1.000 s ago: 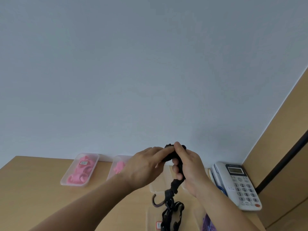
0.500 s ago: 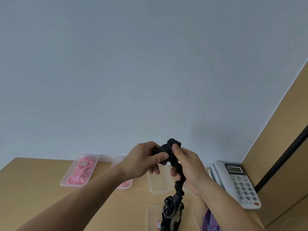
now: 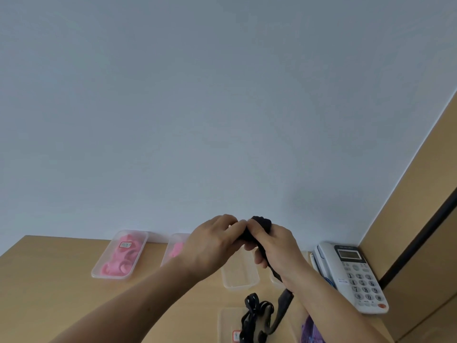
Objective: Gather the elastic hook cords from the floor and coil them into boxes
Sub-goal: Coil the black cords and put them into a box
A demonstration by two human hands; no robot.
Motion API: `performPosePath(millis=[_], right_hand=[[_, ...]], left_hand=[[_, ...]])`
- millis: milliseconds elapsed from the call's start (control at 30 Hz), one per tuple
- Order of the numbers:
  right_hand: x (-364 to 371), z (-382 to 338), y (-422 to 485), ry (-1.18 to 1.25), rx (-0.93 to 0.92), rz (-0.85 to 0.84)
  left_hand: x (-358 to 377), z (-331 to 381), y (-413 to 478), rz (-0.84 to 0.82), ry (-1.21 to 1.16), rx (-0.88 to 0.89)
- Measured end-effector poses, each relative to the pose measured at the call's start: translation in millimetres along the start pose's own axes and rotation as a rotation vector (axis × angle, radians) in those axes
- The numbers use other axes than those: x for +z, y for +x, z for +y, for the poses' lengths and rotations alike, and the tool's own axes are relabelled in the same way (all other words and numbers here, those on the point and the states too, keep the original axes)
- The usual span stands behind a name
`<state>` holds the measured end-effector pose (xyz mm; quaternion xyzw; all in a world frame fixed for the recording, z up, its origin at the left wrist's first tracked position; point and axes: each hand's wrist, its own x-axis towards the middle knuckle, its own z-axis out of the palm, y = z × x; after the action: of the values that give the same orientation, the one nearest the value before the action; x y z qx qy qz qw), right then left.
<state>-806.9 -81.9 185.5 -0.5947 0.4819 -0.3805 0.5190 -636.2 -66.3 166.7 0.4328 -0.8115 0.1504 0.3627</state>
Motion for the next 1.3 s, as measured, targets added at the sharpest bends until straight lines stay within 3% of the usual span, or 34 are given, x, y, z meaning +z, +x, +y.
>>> performPosePath(millis=[67, 167, 233, 467, 667, 800, 867, 967, 1033, 1133, 1300], right_hand=[[-2, 1, -1, 0.018, -0.032, -0.010], [-6, 3, 0, 0.040, -0.079, -0.015], [-6, 5, 0, 0.044, -0.095, -0.049], [-10, 7, 2, 0.018, -0.024, -0.103], [-6, 5, 4, 0.062, 0.042, -0.034], [4, 8, 5, 0.143, 0.031, 0.026], [0, 10, 3, 0.146, -0.014, 0.022], [-13, 10, 1, 0.118, -0.087, -0.021], [-18, 9, 2, 0.122, -0.115, -0.093], [-20, 8, 3, 0.111, -0.121, -0.150], [-18, 11, 5, 0.161, -0.085, -0.118]], left_hand=[[-1, 0, -2, -0.028, -0.204, -0.182], [-15, 1, 4, -0.351, -0.766, -0.648], [-23, -1, 10, -0.506, -1.027, -0.765], [-22, -1, 10, -0.448, -0.821, -0.639], [-15, 8, 12, -0.246, -0.345, -0.401], [-8, 12, 11, -0.199, -0.138, -0.392], [-11, 14, 12, -0.198, -0.259, -0.427], [-22, 6, 18, -0.367, -0.892, -0.724], [-28, -1, 20, -0.502, -1.164, -0.828], [-31, -2, 21, -0.620, -1.218, -0.742], [-25, -4, 20, -0.463, -1.132, -0.741]])
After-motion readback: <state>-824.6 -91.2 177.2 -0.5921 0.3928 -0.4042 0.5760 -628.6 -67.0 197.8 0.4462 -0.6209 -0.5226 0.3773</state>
